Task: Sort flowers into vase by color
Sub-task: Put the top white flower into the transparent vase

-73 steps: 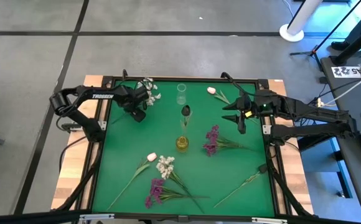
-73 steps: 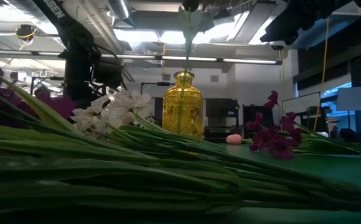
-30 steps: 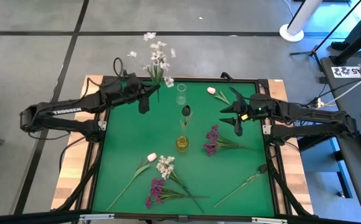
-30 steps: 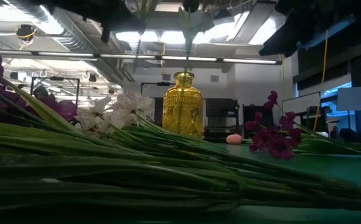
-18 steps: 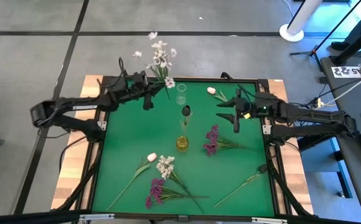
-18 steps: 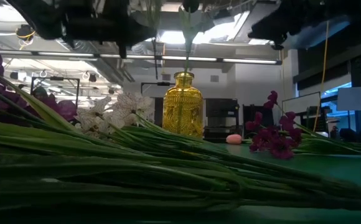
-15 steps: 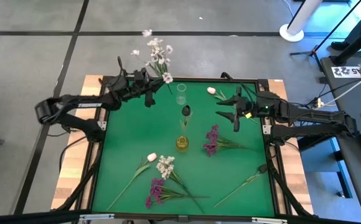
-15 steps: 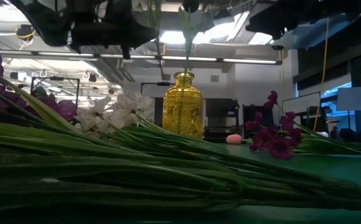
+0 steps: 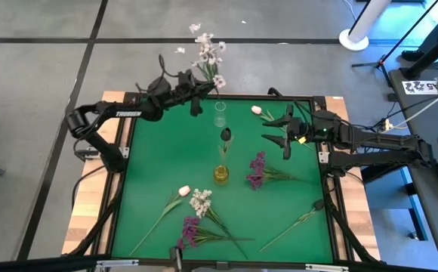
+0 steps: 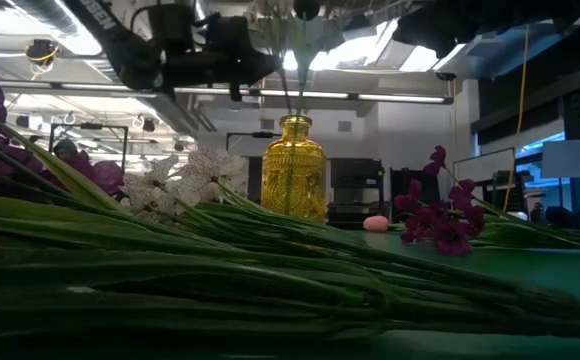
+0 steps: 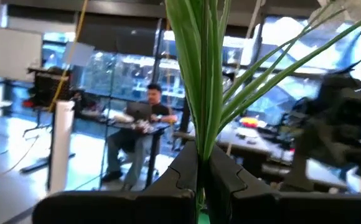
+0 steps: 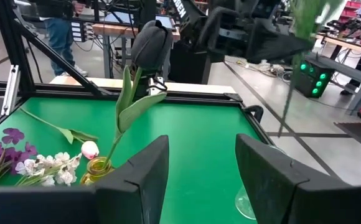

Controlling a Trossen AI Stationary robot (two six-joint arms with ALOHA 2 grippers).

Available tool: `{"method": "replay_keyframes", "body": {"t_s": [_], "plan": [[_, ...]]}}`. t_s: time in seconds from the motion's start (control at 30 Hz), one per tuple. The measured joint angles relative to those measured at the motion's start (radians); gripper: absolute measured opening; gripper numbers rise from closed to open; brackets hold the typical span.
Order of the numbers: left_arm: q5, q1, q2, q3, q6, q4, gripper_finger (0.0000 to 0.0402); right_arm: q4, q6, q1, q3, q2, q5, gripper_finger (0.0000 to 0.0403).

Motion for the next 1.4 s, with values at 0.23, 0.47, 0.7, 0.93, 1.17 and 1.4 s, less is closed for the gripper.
{"method": "replay_keyframes", "body": {"t_s": [0.23,0.47,0.7,0.93,1.17,1.4], "plan": [[0.0,0.021,0.007,0.003,0.046,-0.12,0.0002,-0.001,0.0,0.0,0.0,0.0,0.0,0.0186],[-0.001,0.018,0.007,0.003,0.072,-0.15,0.0005,-0.001,0.0,0.0,0.0,0.0,0.0,0.0186],[-0.003,0.0,0.008,0.004,0.073,-0.187,0.0005,0.001,0.0,0.0,0.0,0.0,0.0,0.0186],[-0.011,-0.023,0.091,0.005,0.091,-0.179,0.0006,0.002,-0.001,0.0,0.0,0.0,0.0,0.0186],[-0.034,-0.026,0.144,0.004,0.091,-0.174,0.0011,0.002,0.0,0.0,0.0,0.0,0.0,0.0186],[-0.001,-0.025,0.144,0.004,0.118,-0.205,0.0057,0.002,0.002,0.0,0.0,0.0,0.0,0.0186]]}}
